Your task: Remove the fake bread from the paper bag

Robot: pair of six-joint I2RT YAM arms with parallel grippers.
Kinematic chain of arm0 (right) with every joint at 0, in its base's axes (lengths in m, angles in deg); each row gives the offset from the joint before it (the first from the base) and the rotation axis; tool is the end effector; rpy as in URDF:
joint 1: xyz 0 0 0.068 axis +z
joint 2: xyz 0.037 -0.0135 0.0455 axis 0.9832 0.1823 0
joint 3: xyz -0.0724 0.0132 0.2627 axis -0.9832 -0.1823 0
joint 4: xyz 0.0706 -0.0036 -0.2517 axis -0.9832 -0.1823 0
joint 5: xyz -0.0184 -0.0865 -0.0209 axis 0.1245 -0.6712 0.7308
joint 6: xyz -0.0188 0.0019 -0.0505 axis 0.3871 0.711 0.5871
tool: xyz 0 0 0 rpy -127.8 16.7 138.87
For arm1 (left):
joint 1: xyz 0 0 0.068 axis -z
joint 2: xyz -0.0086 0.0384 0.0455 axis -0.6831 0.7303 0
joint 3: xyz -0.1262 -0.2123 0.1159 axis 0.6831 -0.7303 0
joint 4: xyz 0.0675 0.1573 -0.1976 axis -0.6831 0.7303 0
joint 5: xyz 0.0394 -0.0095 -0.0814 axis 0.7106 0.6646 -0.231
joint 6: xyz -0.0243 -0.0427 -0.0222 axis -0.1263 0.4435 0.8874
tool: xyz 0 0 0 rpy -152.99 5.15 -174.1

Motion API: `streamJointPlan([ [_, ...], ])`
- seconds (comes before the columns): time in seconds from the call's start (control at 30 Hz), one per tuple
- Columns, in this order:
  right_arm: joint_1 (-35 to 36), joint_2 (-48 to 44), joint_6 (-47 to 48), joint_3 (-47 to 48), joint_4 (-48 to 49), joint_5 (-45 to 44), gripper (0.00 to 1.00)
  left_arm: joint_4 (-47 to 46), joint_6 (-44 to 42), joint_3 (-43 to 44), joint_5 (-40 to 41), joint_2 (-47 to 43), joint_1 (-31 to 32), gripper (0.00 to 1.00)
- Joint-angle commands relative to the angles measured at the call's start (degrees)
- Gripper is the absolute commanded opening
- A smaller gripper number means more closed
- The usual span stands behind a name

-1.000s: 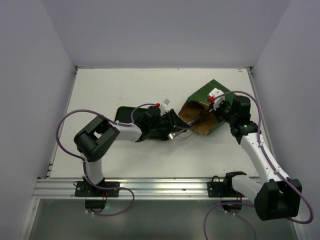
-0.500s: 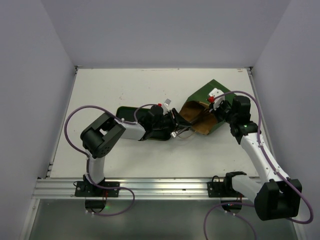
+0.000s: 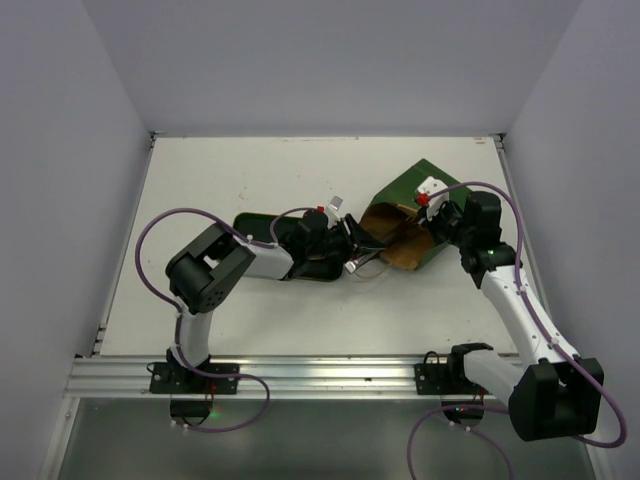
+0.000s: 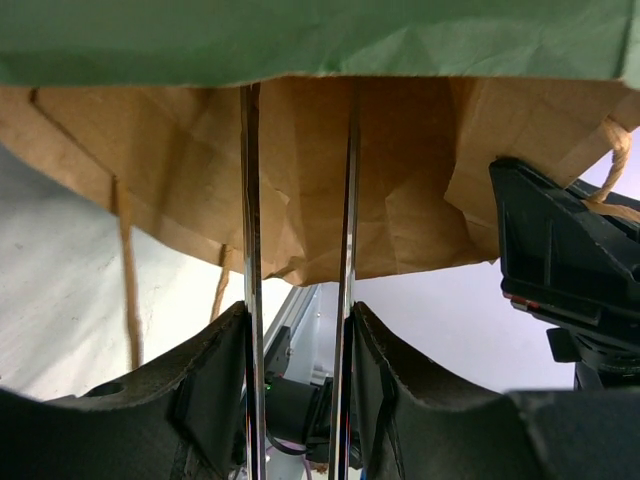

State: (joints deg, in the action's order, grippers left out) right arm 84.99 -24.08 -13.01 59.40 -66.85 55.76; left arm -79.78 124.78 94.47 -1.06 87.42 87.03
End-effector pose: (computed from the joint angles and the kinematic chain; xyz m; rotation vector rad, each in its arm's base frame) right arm 0.2334 0.0377 0.2831 -0.8706 1.7885 0.1611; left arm 0.2823 -0.2932 0.1486 -0.4174 2.3045 -1.7751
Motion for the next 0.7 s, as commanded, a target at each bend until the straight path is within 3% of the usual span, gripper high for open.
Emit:
streamJointPlan([
  [0.0, 0.0, -1.5, -0.1, -0.1, 1.5, 2.3, 0.02, -5.2, 1.0, 1.8, 0.6, 0.3, 0.3, 0.47],
  [0.67, -0.1, -1.5, -0.3, 0.0, 1.4, 2.6, 0.02, -1.9, 0.7, 3.4, 0.7, 2.4, 0.2, 0.46],
])
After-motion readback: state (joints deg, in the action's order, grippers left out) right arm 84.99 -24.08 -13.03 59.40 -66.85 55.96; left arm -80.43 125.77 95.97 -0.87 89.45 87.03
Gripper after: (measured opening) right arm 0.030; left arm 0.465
